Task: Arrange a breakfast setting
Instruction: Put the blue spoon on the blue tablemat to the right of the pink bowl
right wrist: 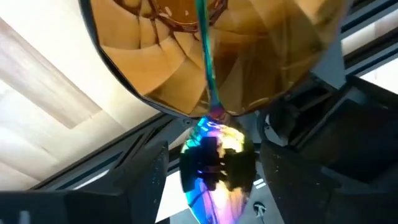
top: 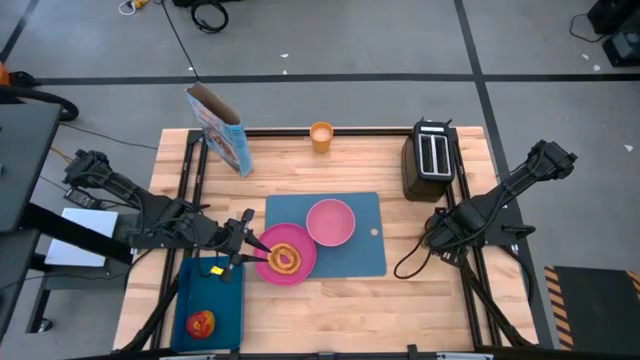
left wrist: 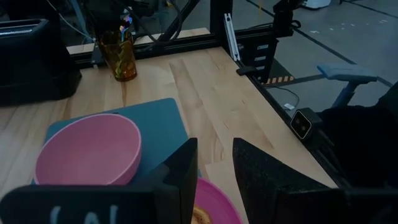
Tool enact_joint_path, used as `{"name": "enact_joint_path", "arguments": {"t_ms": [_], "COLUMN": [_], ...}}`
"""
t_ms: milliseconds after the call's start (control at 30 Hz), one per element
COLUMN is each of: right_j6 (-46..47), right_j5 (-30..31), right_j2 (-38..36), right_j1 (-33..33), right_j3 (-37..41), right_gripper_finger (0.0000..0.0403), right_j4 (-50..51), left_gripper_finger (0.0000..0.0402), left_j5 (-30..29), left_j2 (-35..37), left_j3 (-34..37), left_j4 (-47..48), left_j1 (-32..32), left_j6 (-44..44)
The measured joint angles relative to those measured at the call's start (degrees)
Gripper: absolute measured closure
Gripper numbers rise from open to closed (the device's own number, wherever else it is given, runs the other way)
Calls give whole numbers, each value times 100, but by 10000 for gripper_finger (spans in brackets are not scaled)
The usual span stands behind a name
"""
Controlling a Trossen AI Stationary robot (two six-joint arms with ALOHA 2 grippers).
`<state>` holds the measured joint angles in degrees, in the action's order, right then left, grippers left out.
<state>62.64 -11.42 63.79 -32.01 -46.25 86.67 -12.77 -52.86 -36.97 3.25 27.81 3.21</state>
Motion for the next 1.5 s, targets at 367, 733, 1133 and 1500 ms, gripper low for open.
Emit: {"name": "enact_joint_path", "arguments": {"t_ms": [367, 733, 1133, 1500], "right_j6": [59, 38, 193, 315], "right_j5": [-191, -135, -312, -131], "right_j2": [0, 0, 0, 2], "right_j1": [78, 151, 151, 151], "right_j3": [270, -15, -76, -893], "right_gripper_finger": [171, 233, 237, 237], "right_j4": [-136, -109, 216, 333], "left_gripper_finger": [292, 292, 292, 292], "left_j5": [1, 1, 0, -1], "left_j2": [0, 0, 0, 0], "left_j3": [0, -2, -2, -2], "left_j4": [0, -7, -4, -2], "left_j1": [0, 0, 97, 133], "left_j6": [0, 23, 61, 54]}}
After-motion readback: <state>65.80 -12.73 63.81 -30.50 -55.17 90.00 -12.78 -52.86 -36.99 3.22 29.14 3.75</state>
